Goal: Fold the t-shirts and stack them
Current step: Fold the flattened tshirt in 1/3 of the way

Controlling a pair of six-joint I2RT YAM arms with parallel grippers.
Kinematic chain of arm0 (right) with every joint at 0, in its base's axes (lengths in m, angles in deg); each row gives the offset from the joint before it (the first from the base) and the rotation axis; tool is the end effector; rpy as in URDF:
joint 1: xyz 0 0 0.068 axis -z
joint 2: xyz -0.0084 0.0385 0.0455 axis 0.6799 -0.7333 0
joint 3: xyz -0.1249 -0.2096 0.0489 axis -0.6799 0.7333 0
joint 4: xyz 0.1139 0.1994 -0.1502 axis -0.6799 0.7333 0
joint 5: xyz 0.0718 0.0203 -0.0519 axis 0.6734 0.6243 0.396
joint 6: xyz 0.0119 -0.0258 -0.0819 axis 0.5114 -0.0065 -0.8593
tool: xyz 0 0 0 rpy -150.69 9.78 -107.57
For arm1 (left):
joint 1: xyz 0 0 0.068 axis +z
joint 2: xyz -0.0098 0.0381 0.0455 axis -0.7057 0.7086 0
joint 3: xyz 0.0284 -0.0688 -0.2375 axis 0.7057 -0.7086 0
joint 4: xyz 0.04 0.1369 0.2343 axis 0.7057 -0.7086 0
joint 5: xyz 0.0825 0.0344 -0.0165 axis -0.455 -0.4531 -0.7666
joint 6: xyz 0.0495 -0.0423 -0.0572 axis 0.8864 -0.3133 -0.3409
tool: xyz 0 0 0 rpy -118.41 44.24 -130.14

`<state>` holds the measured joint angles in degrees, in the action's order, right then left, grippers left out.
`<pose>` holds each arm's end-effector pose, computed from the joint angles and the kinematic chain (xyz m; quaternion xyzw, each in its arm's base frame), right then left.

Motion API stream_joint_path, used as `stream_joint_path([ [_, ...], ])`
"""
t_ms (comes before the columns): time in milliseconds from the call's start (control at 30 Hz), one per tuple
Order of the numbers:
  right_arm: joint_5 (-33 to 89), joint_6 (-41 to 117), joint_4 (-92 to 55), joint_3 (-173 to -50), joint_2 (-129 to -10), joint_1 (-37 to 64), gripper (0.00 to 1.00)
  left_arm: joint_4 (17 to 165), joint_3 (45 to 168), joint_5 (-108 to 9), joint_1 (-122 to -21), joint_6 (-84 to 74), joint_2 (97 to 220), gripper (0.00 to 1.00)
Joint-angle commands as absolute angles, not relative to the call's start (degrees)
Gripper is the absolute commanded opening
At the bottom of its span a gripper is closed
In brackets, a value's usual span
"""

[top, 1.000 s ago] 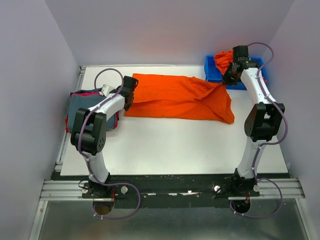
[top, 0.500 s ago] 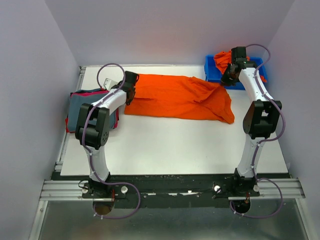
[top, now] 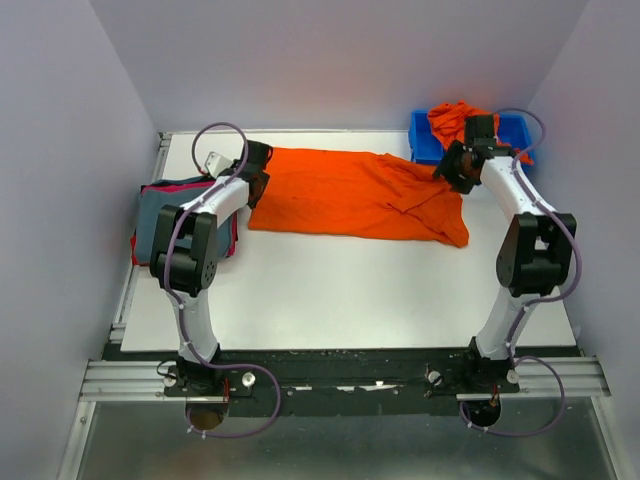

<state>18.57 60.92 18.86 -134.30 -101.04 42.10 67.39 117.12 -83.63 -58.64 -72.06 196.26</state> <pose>0.4705 0.0033 0.2094 0.2413 0.9149 0.0681 0.3165 0.4509 -0.0761 0.1427 -0.5565 0.7375 -0.0859 0.3729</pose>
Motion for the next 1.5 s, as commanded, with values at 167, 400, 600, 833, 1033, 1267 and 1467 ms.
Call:
stream_joint_path([
  [167,14.1,68.6,6.6,-101.6,-75.3,42.4,0.55,65.9,109.4,-83.5,-58.7,-65.6,182.6,0.63],
  [400,12.9,67.2,3.6,-91.3,-70.5,45.4,0.47,66.6,98.6,-80.8,-60.2,-65.7,176.4,0.59],
  [600,16.9,67.4,0.2,-87.4,-69.0,45.4,0.47,68.5,93.5,-80.5,-61.8,-67.5,176.9,0.60],
  [833,16.8,68.6,-1.6,-84.7,-66.9,45.4,0.48,67.5,95.5,-82.9,-62.1,-69.0,181.7,0.59],
  [1033,17.3,68.7,-2.9,-83.2,-65.7,45.4,0.48,63.3,101.2,-86.1,-62.0,-69.4,187.3,0.56],
  [1267,18.3,69.1,-3.5,-83.2,-67.1,45.4,0.48,65.2,100.9,-85.2,-61.9,-70.9,189.9,0.24],
  [1467,18.3,70.8,-3.6,-82.2,-67.1,45.5,0.48,65.7,100.5,-86.8,-61.8,-69.2,189.2,0.00],
])
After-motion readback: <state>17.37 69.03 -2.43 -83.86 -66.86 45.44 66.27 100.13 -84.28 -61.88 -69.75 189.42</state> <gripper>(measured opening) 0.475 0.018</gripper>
